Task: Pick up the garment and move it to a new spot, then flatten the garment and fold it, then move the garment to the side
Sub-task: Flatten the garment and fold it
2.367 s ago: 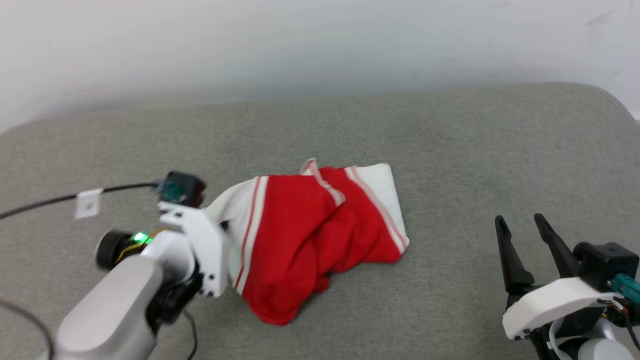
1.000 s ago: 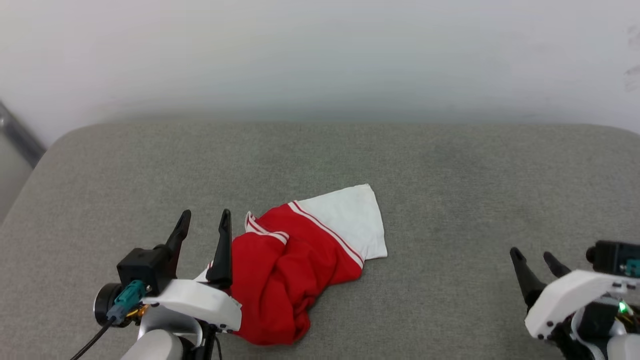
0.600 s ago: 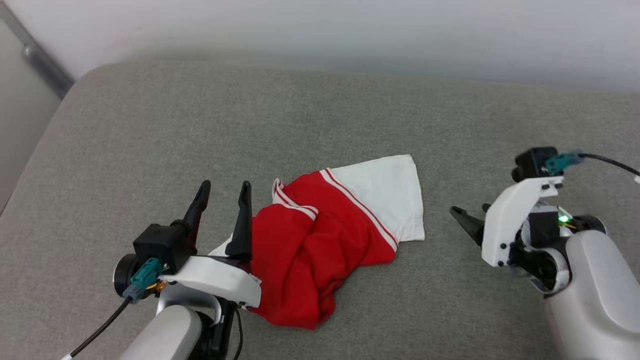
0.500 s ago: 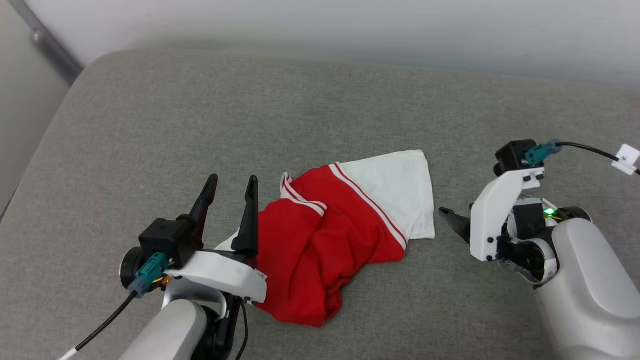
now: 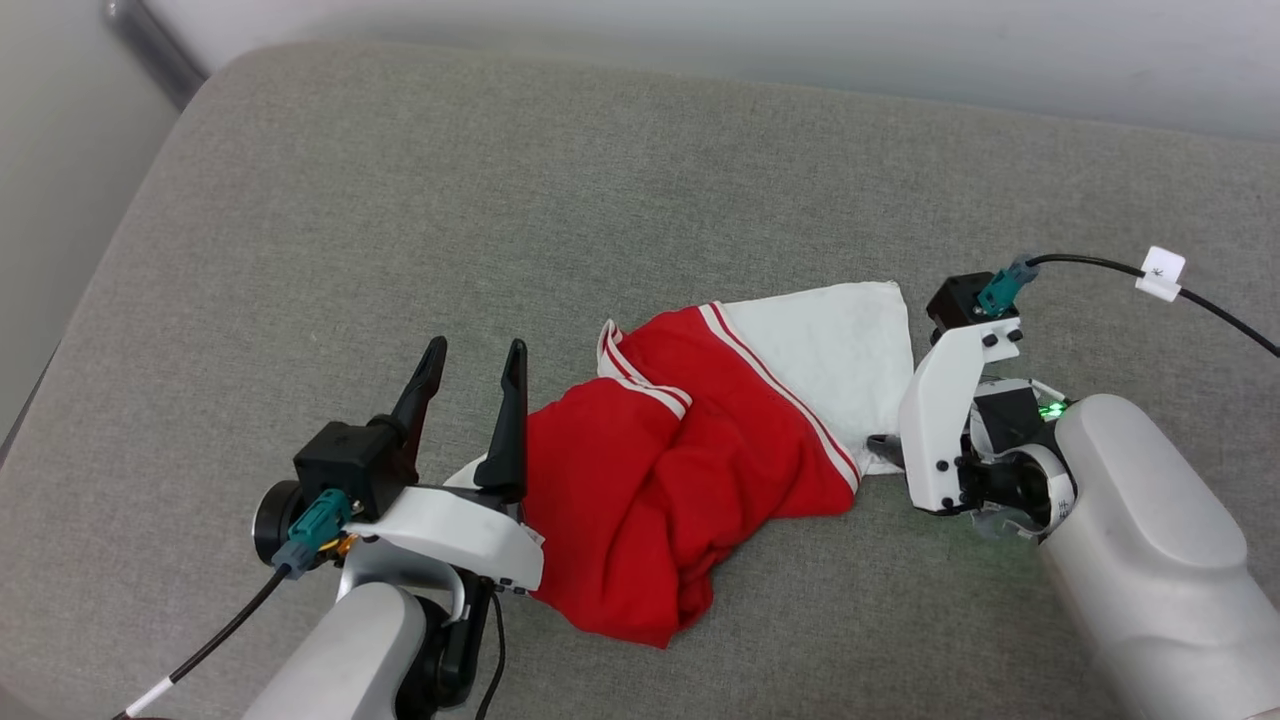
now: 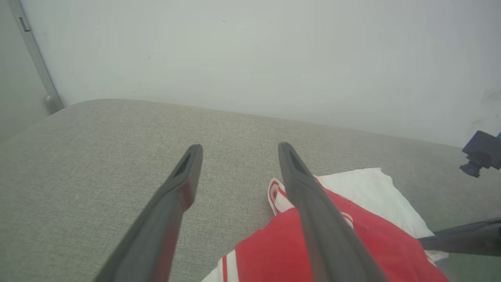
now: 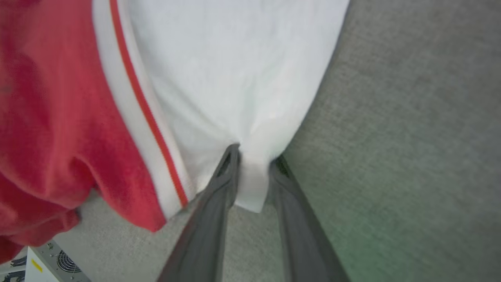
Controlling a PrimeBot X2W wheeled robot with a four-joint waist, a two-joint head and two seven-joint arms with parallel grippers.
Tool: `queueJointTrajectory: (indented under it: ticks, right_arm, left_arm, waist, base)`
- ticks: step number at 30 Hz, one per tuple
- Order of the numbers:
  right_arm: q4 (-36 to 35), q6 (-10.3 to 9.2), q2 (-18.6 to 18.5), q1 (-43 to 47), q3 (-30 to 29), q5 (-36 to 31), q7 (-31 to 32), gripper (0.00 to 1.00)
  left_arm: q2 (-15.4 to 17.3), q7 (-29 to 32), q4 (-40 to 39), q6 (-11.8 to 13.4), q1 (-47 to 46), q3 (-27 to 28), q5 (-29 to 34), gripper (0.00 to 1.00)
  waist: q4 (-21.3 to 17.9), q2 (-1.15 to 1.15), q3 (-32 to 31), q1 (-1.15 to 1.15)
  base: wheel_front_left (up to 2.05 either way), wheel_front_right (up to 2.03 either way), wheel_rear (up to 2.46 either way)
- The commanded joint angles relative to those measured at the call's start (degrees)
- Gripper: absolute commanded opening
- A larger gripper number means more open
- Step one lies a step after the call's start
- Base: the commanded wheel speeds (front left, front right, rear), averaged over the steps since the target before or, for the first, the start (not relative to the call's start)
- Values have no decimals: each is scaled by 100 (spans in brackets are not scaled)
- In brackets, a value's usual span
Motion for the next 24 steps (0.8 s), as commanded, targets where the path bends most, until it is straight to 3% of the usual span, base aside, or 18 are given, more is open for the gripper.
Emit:
queueJointTrajectory:
  ticks: [1,10,15,18,20,24]
  right_arm:
    - [216,1,90,278,243,48,-32,0]
    - [-673,-1,-532,-63,154,-87,-1139,0]
    - [-1513,-1,-983,593,-478,-357,-1244,0]
    - [-1908,-1,-1064,1052,-883,-475,-1219,0]
    - [-2436,-1,-961,2011,-1574,-711,-1067,0]
    - [-2816,-1,-475,3294,-2330,-921,-813,0]
  left_arm:
    - [5,-36,20,1,13,32,28,100]
    - [134,-40,89,71,341,190,-27,100]
    - [243,7,30,151,559,247,-90,100]
    - [278,35,-6,192,645,274,-108,100]
    - [314,63,-68,244,765,295,-151,100]
    - [388,135,-125,311,903,332,-204,100]
  waist:
    - [-30,0,-26,0]
    - [-440,0,-469,0]
    - [-767,0,-744,0]
    - [-880,0,-813,0]
    - [-1018,0,-885,0]
    - [-1140,0,-961,0]
  base:
    - [0,0,0]
    - [0,0,0]
    - [0,0,0]
    - [0,0,0]
    - [0,0,0]
    - [0,0,0]
